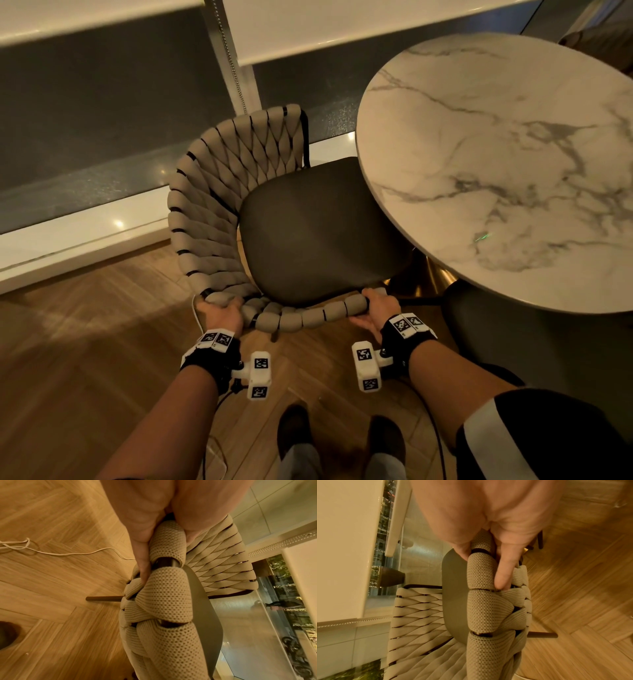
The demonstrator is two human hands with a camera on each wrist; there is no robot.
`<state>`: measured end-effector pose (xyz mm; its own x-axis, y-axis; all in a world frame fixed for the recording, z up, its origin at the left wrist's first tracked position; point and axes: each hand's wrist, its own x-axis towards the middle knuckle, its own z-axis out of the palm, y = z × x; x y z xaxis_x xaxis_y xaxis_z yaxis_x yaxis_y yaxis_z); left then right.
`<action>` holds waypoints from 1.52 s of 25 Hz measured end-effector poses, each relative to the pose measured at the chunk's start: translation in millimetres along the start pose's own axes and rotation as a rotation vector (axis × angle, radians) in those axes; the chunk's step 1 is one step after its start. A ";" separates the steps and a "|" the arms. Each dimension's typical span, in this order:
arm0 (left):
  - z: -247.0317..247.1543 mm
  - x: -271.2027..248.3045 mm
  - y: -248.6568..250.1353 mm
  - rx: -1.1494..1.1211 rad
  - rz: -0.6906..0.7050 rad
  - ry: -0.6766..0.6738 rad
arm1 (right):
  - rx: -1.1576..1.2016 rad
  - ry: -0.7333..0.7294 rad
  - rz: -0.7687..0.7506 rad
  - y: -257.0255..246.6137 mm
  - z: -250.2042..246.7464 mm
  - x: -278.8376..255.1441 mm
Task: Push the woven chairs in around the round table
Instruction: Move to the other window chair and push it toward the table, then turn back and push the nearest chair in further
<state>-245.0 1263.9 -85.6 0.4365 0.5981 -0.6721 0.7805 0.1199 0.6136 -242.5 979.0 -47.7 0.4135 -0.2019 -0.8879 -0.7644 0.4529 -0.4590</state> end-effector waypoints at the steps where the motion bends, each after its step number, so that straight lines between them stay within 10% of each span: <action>1: 0.6 -3.3 0.2 -0.009 0.004 -0.008 | 0.004 0.001 0.003 0.0 -2.6 -0.9; 21: -2.5 -40.4 -10.7 -0.099 0.044 -0.017 | -0.208 -0.054 0.021 4.7 -33.0 -3.6; 30: 21.3 -185.0 -64.1 0.148 0.119 -0.298 | -0.632 -0.231 -0.132 0.6 -126.0 -58.0; 38: 67.6 -376.6 -122.0 0.250 0.224 -0.490 | -0.807 -0.207 -0.264 -5.9 -305.6 -113.9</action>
<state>-474.3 970.4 64.6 0.7123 0.1446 -0.6869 0.7011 -0.1933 0.6863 -436.2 733.9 46.1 0.6485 -0.0162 -0.7610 -0.7152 -0.3552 -0.6019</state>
